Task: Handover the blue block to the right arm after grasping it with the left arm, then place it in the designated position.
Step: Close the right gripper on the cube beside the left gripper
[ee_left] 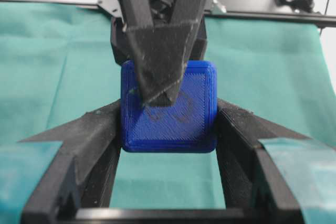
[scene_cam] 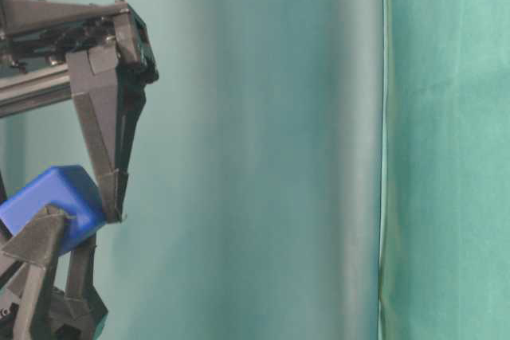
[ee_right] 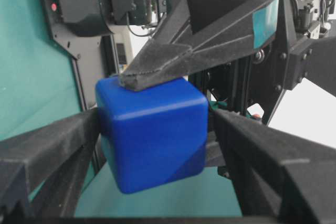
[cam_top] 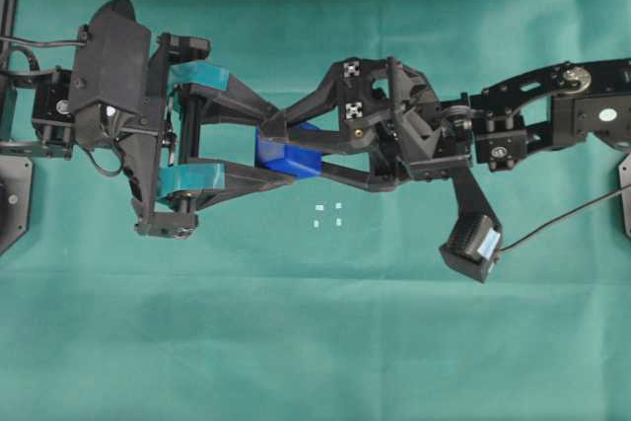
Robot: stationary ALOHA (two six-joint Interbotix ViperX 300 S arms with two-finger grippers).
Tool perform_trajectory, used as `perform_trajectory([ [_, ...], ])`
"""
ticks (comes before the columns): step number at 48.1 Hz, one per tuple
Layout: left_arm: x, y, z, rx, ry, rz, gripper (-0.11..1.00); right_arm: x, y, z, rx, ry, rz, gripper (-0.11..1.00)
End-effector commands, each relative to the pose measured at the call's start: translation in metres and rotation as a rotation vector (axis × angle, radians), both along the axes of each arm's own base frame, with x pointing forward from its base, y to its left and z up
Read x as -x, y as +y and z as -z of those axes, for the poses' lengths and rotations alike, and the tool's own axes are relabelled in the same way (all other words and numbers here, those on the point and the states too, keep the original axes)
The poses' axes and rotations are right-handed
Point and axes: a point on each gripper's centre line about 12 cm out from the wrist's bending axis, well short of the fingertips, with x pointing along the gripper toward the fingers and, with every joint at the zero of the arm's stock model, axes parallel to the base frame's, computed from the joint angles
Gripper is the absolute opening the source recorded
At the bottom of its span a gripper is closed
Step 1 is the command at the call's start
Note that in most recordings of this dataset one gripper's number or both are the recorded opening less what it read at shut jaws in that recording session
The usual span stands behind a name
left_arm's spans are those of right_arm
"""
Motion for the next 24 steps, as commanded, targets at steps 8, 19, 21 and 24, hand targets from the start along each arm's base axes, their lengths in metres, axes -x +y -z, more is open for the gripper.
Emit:
perform_trajectory([
  [8, 0.0003, -0.0005, -0.0094, 0.002, -0.028, 0.001, 0.47, -0.0003, 0.0000, -0.0174, -0.003, -0.044, -0.003, 0.92],
  [19, 0.0002, -0.0005, -0.0101, 0.002, -0.029, 0.001, 0.47, -0.0003, 0.0000, -0.0174, -0.005, -0.044, -0.003, 0.83],
  [21, 0.0002, -0.0005, -0.0101, 0.002, -0.029, 0.001, 0.47, -0.0003, 0.0000, -0.0177, 0.003, -0.048, -0.008, 0.74],
  [24, 0.0002, -0.0005, -0.0101, 0.002, -0.029, 0.001, 0.47, -0.0002, 0.0017, -0.0177, 0.006, -0.052, -0.020, 0.60],
])
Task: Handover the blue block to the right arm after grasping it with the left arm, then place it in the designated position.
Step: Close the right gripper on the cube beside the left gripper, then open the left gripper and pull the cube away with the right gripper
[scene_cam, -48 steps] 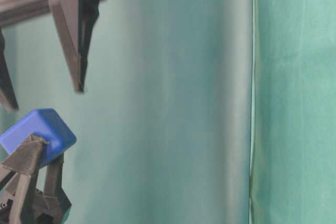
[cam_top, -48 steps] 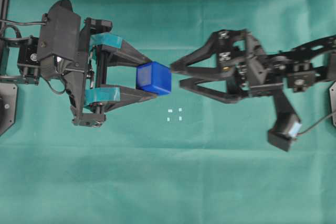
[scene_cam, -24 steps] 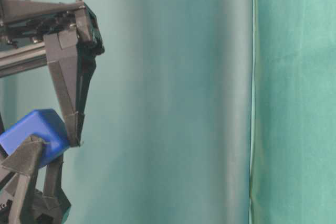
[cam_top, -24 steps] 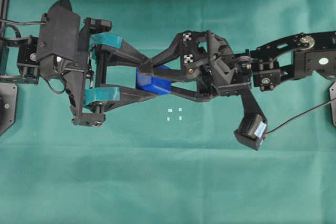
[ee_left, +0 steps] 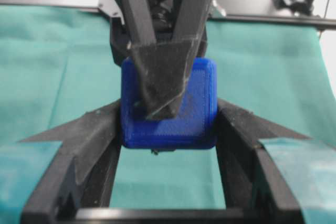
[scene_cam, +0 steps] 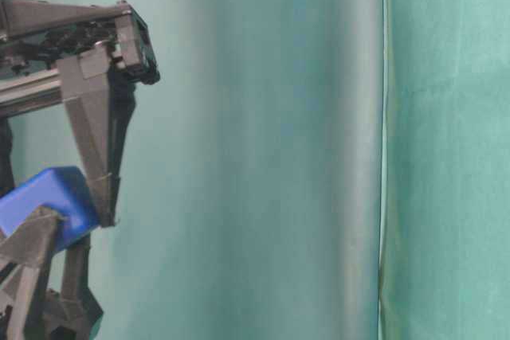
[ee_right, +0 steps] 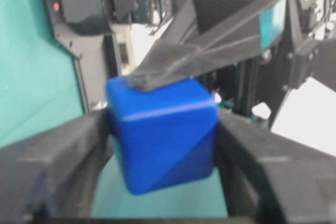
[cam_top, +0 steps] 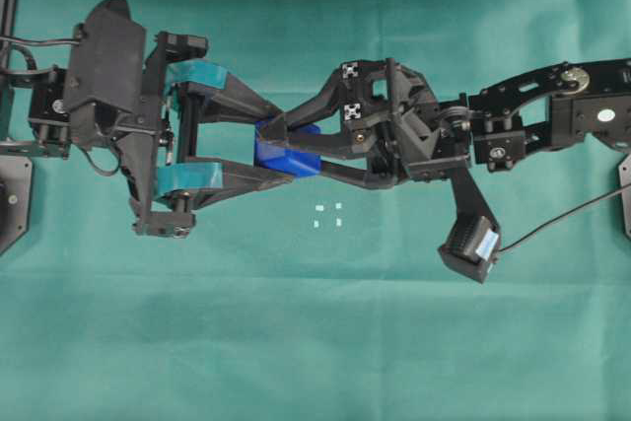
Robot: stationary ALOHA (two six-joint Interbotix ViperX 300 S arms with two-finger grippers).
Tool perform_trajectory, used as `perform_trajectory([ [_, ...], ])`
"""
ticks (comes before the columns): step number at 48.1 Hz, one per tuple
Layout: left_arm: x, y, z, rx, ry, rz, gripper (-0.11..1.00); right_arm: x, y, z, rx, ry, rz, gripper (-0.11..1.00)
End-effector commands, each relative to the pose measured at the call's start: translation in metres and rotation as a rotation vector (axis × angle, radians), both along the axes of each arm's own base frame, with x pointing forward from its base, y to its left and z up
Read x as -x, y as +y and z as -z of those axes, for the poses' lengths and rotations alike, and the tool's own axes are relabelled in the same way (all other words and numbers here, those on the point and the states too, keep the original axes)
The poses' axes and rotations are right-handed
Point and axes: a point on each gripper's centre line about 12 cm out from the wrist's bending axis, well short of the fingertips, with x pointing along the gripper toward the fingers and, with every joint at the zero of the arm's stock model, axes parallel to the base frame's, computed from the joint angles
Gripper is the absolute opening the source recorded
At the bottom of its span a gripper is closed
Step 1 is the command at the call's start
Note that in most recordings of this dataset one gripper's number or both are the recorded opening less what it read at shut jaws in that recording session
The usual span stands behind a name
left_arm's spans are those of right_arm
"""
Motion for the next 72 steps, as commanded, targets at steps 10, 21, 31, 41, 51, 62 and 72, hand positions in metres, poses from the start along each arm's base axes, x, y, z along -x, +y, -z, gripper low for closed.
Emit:
perform_trajectory([
  [10, 0.0003, -0.0005, -0.0094, 0.002, -0.028, 0.001, 0.47, 0.0003, 0.0005, -0.0169, 0.005, -0.045, -0.009, 0.59],
  [21, 0.0002, -0.0005, -0.0081, 0.002, -0.015, 0.001, 0.47, 0.0003, -0.0012, -0.0159, 0.003, -0.036, 0.006, 0.59],
  [31, -0.0009, -0.0006, -0.0090, 0.009, -0.017, 0.000, 0.47, 0.0003, -0.0014, -0.0158, 0.004, -0.035, 0.007, 0.59],
  [41, 0.0006, -0.0005, -0.0083, 0.036, -0.013, -0.007, 0.56, 0.0005, -0.0013, -0.0152, 0.004, -0.034, 0.007, 0.59],
  [51, 0.0024, -0.0005, -0.0080, 0.033, -0.010, -0.006, 0.99, 0.0008, -0.0013, -0.0158, 0.004, -0.035, 0.007, 0.59],
  [62, 0.0028, 0.0001, -0.0081, 0.033, -0.008, -0.008, 1.00, 0.0025, -0.0011, -0.0146, 0.003, -0.033, 0.006, 0.59],
  [72, 0.0073, 0.0007, -0.0080, 0.034, 0.007, -0.010, 1.00, 0.0095, -0.0011, -0.0145, 0.002, -0.032, 0.008, 0.59],
])
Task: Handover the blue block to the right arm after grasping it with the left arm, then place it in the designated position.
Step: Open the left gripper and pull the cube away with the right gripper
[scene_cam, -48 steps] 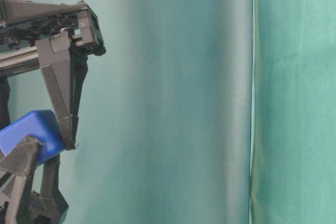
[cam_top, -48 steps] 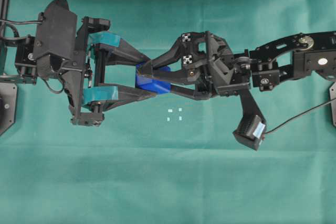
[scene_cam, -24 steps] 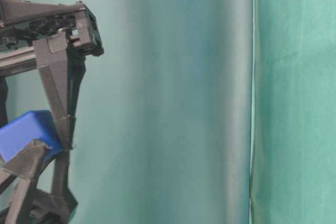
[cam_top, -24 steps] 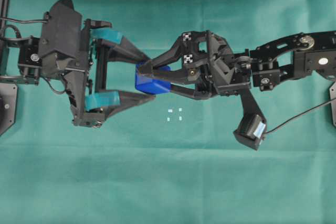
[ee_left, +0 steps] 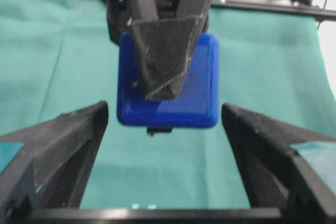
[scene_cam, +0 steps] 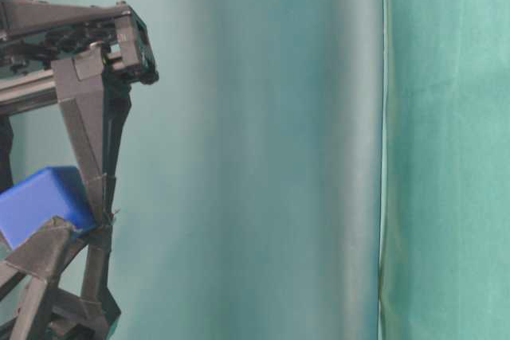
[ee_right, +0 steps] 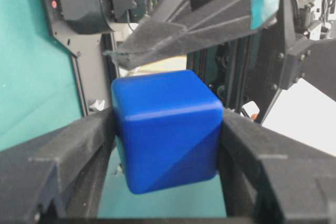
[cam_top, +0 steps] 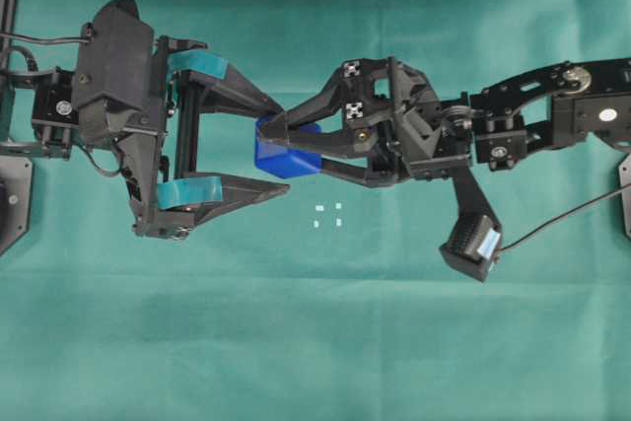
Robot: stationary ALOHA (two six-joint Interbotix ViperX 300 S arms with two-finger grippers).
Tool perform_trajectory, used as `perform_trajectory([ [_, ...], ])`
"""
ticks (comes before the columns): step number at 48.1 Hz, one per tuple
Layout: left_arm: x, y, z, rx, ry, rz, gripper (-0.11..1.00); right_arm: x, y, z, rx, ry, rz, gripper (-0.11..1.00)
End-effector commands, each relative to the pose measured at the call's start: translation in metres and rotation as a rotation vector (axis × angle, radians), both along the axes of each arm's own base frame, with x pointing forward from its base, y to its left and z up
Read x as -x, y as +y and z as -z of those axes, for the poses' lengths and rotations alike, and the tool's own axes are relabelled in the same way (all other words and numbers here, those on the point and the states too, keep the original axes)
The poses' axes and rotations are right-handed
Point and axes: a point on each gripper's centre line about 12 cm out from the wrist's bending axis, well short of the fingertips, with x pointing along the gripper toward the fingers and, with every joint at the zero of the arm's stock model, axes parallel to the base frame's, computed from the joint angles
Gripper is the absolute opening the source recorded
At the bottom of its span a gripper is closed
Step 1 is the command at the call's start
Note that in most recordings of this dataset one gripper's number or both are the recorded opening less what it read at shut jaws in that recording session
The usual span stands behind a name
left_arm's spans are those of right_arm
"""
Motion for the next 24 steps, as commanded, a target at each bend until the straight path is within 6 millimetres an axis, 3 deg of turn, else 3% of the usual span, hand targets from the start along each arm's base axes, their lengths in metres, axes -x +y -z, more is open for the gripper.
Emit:
perform_trajectory([
  [1, 0.005, 0.001, -0.011, 0.001, -0.031, -0.002, 1.00, 0.008, 0.000, -0.015, -0.002, -0.037, 0.001, 0.59],
  [24, 0.037, 0.002, -0.011, 0.000, -0.041, -0.001, 1.00, 0.052, -0.001, -0.013, -0.008, -0.038, 0.017, 0.59],
])
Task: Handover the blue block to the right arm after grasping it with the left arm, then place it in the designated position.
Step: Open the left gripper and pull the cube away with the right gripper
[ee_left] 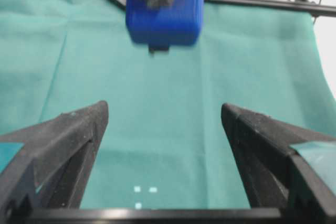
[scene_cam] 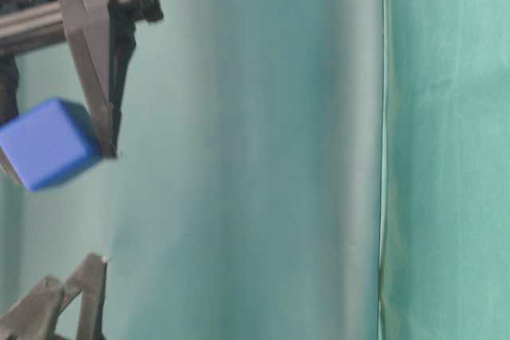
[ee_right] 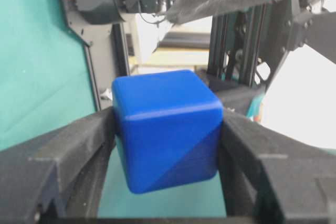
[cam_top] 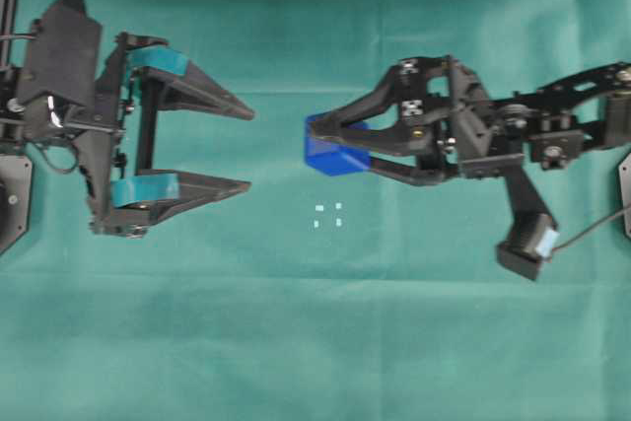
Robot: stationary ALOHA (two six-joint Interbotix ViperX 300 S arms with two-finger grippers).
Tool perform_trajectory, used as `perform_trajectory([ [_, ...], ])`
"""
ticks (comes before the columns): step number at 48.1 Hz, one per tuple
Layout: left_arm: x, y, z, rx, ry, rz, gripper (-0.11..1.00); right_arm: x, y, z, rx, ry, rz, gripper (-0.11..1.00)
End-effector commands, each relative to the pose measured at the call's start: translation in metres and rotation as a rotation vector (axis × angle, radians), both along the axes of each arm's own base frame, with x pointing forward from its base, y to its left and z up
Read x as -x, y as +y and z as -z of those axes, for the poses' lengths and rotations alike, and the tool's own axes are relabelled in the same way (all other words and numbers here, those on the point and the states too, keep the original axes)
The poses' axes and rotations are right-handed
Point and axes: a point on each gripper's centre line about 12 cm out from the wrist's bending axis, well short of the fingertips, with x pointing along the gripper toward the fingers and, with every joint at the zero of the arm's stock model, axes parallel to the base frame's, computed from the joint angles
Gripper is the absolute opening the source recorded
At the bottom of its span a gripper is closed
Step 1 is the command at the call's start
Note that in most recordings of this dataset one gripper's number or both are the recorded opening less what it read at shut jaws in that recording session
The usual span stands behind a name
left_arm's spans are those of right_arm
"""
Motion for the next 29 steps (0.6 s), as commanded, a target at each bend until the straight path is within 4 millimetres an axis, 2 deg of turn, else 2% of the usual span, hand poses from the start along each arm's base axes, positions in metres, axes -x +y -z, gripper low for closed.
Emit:
perform_trajectory([
  [1, 0.0058, 0.0006, -0.0093, 0.002, -0.028, -0.002, 1.00, 0.0118, -0.0006, -0.0144, -0.005, -0.040, 0.005, 0.59],
  [8, 0.0063, 0.0016, -0.0090, 0.001, -0.026, -0.005, 1.00, 0.0189, -0.0006, -0.0141, -0.004, -0.042, 0.007, 0.59],
  [24, 0.0018, 0.0019, -0.0083, -0.003, -0.020, -0.006, 1.00, 0.0176, -0.0021, -0.0090, -0.012, -0.025, 0.018, 0.59],
  [29, 0.0018, 0.0019, -0.0083, -0.003, -0.020, -0.006, 1.00, 0.0175, -0.0031, -0.0070, -0.094, -0.012, 0.048, 0.59],
])
